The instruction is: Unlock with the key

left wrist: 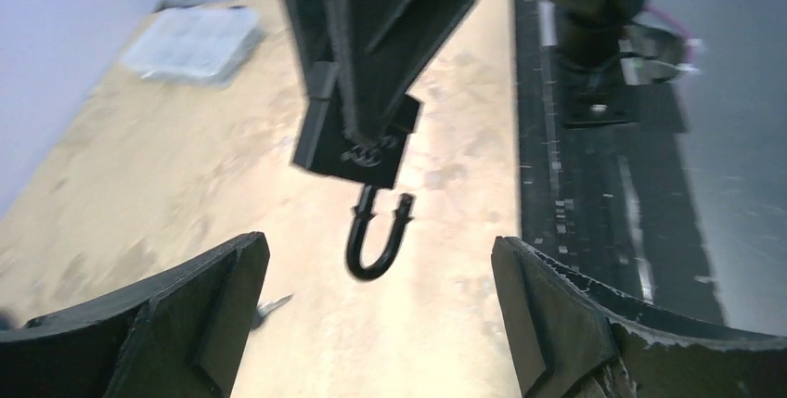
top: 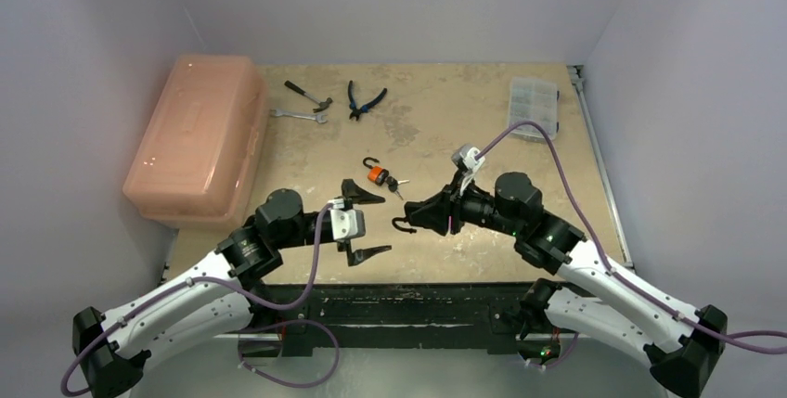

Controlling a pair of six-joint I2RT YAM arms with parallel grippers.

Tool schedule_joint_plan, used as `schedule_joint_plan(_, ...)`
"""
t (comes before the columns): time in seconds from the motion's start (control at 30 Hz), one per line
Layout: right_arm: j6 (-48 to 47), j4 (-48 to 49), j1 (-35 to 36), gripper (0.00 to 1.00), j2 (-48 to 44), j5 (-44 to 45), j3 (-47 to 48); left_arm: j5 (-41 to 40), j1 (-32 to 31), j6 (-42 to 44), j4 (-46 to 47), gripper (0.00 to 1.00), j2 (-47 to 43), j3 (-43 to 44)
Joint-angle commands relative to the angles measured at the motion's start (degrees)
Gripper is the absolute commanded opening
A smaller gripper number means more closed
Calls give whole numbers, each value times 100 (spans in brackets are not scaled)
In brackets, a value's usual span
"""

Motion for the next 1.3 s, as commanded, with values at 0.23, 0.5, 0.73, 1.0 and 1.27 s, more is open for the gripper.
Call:
schedule_joint_plan(0.23,1856,1774,-573,0,572,1726,-594,-3403,47,-520,891,98,-554,-611)
schedule_joint_plan(0.5,2390,2911,-1539,0,1807,1158,-746,-3681,46,-671,1079,96,-578,-869)
schedule_joint_plan(0.73,2596,3658,-1826,0,3024,1017,-377,-3657,47,-648,971,96,-544,-882)
schedule_joint_plan(1.0,3285,4996,-2409,0,4470,282,-18,-3666,52,-550,884,96,-517,-879)
schedule_joint_plan(1.27,3752,5773,-2598,0,5647,-111,400,-3710,59,-502,879,96,-578,-905)
